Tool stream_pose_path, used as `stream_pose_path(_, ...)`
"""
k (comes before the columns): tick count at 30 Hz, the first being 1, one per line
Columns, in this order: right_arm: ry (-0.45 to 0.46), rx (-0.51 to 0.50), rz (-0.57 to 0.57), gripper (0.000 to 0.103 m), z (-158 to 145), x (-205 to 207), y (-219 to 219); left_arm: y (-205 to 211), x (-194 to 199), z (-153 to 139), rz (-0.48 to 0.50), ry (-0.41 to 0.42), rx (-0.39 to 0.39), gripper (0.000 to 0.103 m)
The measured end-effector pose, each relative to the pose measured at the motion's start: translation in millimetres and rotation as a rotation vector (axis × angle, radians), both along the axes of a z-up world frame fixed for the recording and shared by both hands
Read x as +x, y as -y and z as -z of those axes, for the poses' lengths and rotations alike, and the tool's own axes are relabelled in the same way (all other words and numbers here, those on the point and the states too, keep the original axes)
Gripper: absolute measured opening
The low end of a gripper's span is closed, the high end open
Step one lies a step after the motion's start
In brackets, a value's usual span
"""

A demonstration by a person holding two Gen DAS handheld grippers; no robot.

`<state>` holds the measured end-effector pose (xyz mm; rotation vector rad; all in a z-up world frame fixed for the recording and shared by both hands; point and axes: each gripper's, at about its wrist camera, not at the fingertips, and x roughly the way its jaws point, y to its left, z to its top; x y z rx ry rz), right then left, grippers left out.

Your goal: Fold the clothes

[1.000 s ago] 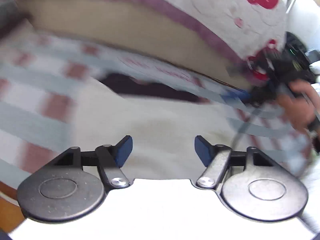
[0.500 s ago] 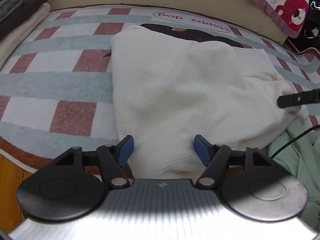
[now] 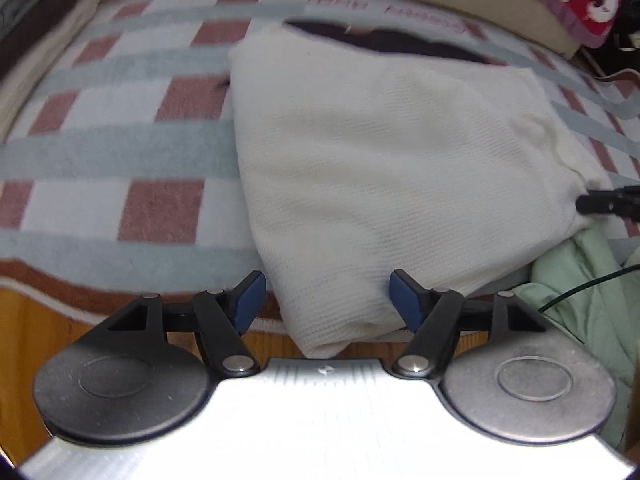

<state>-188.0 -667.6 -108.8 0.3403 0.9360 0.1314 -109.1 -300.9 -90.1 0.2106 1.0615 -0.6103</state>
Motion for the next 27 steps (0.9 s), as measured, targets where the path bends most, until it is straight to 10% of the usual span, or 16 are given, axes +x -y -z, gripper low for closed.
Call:
stream_pose_path(5, 0.158, 0.046, -0.034, 0.032, -43, 12, 8, -5, 5, -31, -0.054, 0.201, -0.079, 0.048)
stream_pose_path(8, 0.221, 0.096, -0.096, 0.055, -55, 36, 3, 5, 24, -24, -0.044, 0.178, -0.199, 0.045)
stream_pose_path(16, 0.177, -0.123, -0.300, 0.067, -4, 134, -75, 23, 25, 27, 0.036, 0.022, -0.256, 0.050)
stream_pose_path(18, 0.179, -0.138, -0.312, 0.058, 4, 144, -78, 17, 18, 34, 0.033, 0.020, -0.263, 0.050)
stream_pose_path(19, 0.186, -0.099, -0.289, 0.010, 3, 145, -73, 15, 17, 36, 0.030, 0.019, -0.254, 0.050)
stream_pose_path(20, 0.192, -0.061, -0.265, 0.004, 3, 146, -67, 12, 16, 38, 0.025, 0.018, -0.251, 0.050)
stream_pose_path(27, 0.147, -0.216, -0.079, 0.006, 15, 132, -45, 13, 8, 41, 0.045, 0.054, -0.206, 0.051)
